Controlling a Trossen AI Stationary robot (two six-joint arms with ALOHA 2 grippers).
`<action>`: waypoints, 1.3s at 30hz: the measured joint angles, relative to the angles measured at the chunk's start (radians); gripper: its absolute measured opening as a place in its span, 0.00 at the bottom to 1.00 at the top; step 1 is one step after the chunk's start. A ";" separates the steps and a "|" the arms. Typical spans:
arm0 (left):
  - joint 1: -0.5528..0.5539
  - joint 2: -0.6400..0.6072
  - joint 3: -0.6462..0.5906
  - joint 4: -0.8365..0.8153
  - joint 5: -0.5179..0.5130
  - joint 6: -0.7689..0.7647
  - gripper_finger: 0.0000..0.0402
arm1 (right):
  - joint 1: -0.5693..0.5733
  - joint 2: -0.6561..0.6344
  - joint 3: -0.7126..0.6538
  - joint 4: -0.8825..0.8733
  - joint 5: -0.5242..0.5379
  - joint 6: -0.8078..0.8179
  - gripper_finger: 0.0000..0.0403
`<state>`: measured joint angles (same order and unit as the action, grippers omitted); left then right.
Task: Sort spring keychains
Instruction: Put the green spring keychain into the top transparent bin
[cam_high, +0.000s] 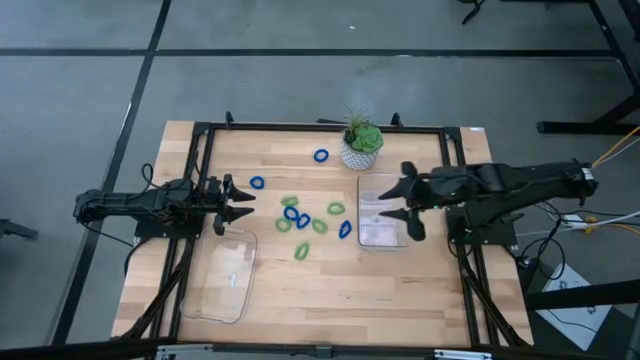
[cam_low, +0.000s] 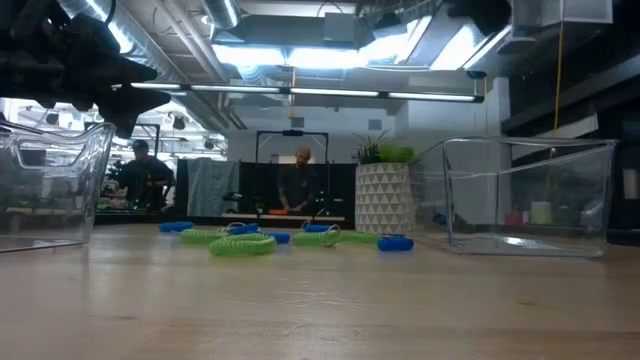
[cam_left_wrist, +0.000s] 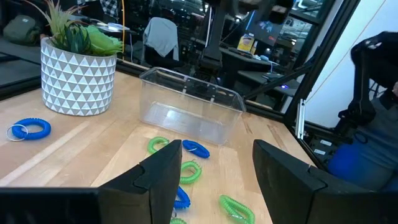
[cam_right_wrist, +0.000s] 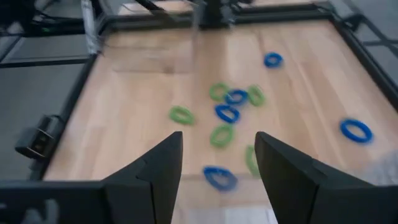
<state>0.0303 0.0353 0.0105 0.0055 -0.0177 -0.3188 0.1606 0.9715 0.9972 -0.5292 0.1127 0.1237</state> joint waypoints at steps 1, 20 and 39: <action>0.000 0.000 0.000 0.000 0.000 0.000 0.48 | 0.011 0.032 0.025 0.002 0.000 0.002 0.50; 0.000 0.000 0.000 0.000 0.000 0.000 0.48 | 0.053 0.483 0.172 0.144 -0.077 0.148 0.50; 0.000 0.000 0.000 0.000 0.000 0.000 0.48 | 0.040 0.774 0.526 -0.041 -0.079 -0.235 0.50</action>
<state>0.0303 0.0353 0.0105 0.0055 -0.0177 -0.3191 0.2008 1.7453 1.5234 -0.5703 0.0334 -0.1111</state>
